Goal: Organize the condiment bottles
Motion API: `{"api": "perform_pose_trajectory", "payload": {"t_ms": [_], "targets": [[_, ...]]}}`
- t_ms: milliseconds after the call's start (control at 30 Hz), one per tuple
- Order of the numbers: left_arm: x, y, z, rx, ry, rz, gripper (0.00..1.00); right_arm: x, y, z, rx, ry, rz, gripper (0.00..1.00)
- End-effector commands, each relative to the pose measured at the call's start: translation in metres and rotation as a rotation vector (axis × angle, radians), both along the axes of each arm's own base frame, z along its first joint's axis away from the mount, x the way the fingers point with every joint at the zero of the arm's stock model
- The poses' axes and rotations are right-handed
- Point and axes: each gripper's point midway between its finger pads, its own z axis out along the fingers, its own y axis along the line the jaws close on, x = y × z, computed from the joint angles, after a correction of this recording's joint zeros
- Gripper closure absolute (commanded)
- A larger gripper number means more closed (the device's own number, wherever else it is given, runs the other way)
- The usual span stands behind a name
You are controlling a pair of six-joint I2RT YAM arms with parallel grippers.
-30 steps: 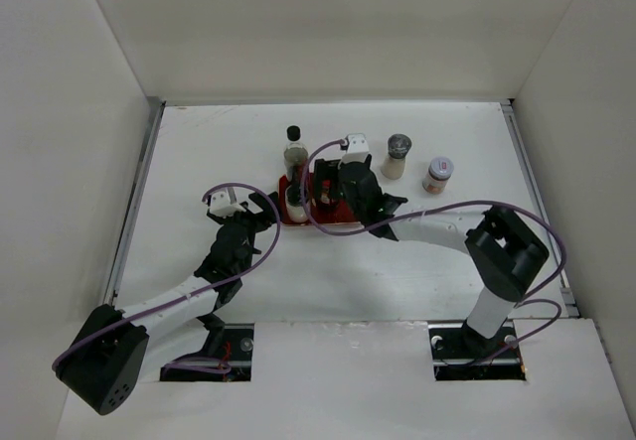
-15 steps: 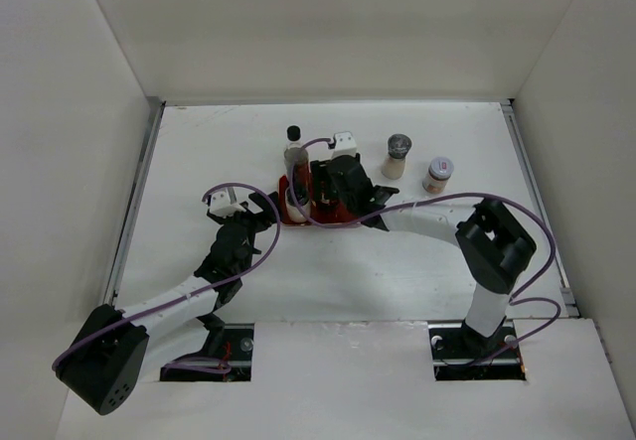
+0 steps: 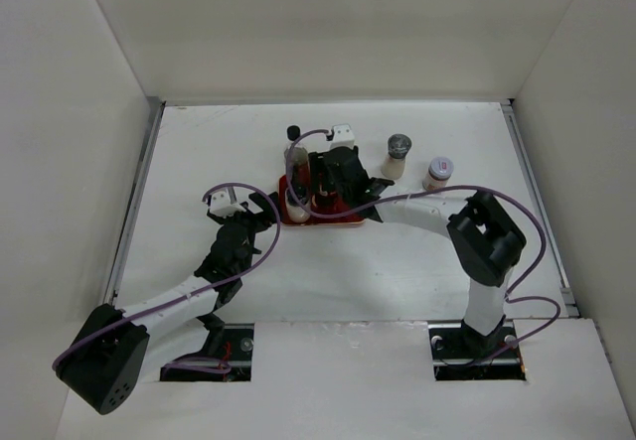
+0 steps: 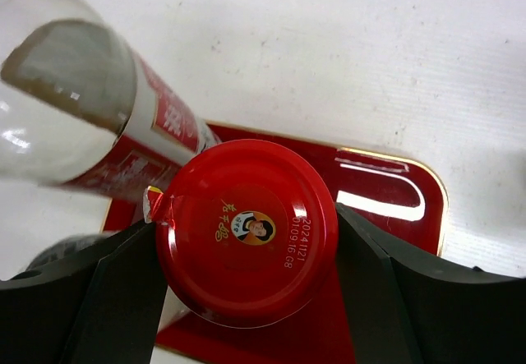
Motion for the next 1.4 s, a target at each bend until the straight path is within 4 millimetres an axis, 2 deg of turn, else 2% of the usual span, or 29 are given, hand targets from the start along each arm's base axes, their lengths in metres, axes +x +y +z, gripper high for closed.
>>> {"api": "perform_pose_trajectory", "payload": {"t_ms": [0,200,367,500,600,833,1067,1267,1300,1367], "targets": [[0.001,-0.003,0.02,-0.051,-0.064,-0.01,0.12,0.034,0.007,0.061,0.123,-0.16,-0.055,0.47],[0.002,-0.004,0.019,-0.049,-0.061,-0.01,0.12,0.044,0.008,0.063,0.149,-0.183,-0.069,0.46],[0.002,-0.003,0.019,-0.049,-0.061,-0.008,0.12,0.05,0.009,0.057,0.164,-0.194,-0.08,0.43],[0.003,-0.003,0.019,-0.048,-0.059,-0.006,0.12,0.049,0.007,0.047,0.151,-0.184,-0.088,0.26],[0.003,-0.003,0.018,-0.047,-0.058,-0.008,0.12,0.043,0.002,0.047,0.154,-0.179,-0.09,0.15],[0.003,-0.003,0.017,-0.045,-0.054,-0.005,0.12,0.025,-0.017,0.058,0.156,-0.182,-0.101,0.02],[0.002,-0.002,0.02,-0.05,-0.061,-0.005,0.12,0.001,-0.055,0.055,0.137,-0.181,-0.157,0.0],[0.003,-0.006,0.018,-0.046,-0.054,-0.013,0.12,0.018,-0.124,0.078,0.133,-0.227,-0.329,0.0],[0.002,-0.006,0.02,-0.05,-0.059,-0.016,0.12,0.022,-0.128,0.081,0.136,-0.231,-0.337,0.0],[0.001,-0.006,0.02,-0.052,-0.063,-0.014,0.12,0.023,-0.123,0.083,0.149,-0.222,-0.305,0.0]]}}
